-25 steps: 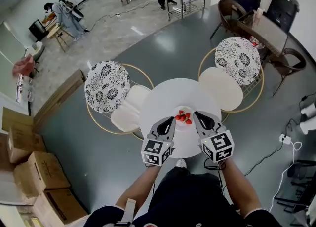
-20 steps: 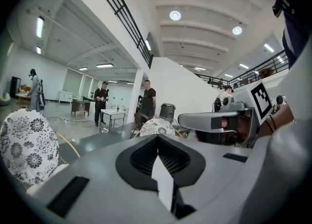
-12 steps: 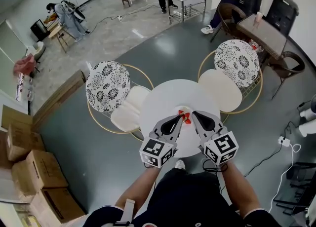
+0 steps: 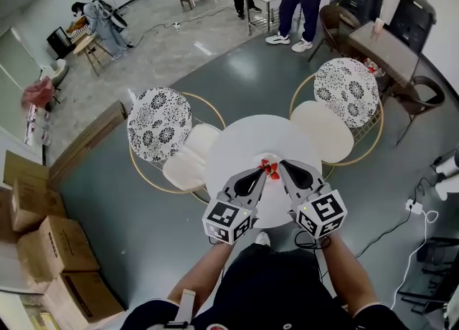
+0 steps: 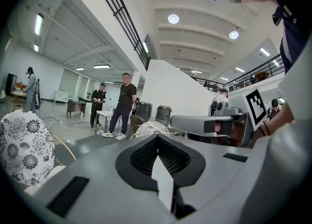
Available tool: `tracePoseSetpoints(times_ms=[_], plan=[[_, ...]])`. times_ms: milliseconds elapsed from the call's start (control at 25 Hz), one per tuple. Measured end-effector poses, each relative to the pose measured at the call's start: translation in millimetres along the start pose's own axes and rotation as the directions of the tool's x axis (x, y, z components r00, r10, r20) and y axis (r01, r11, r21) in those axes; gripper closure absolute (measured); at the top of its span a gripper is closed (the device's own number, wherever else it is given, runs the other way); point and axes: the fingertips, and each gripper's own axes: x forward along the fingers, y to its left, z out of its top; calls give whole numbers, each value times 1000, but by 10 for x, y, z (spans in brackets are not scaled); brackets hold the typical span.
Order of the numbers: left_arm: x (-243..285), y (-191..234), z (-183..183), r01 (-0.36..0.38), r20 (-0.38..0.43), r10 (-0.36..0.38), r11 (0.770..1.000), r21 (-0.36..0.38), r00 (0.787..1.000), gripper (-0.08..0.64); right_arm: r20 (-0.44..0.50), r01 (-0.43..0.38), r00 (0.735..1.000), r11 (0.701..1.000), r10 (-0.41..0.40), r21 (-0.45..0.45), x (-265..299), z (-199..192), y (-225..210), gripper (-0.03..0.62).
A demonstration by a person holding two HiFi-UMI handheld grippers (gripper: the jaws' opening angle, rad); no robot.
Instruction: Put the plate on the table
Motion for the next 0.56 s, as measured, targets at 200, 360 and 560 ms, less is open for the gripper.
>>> tracePoseSetpoints(times_ms=[200, 360, 560], plan=[[5, 2, -8, 3, -3, -3, 1000, -5, 1000, 554, 2, 2, 1000, 1000, -2, -3, 5, 5, -4, 588], [12, -3, 1, 5, -4, -5, 1000, -7, 1000, 554, 3, 5, 1000, 1000, -5, -6, 3, 17, -16, 588], [-1, 6, -6, 11, -3, -11, 1000, -12, 1000, 554, 6, 7, 1000, 1000, -7, -10, 25, 27, 2, 588]])
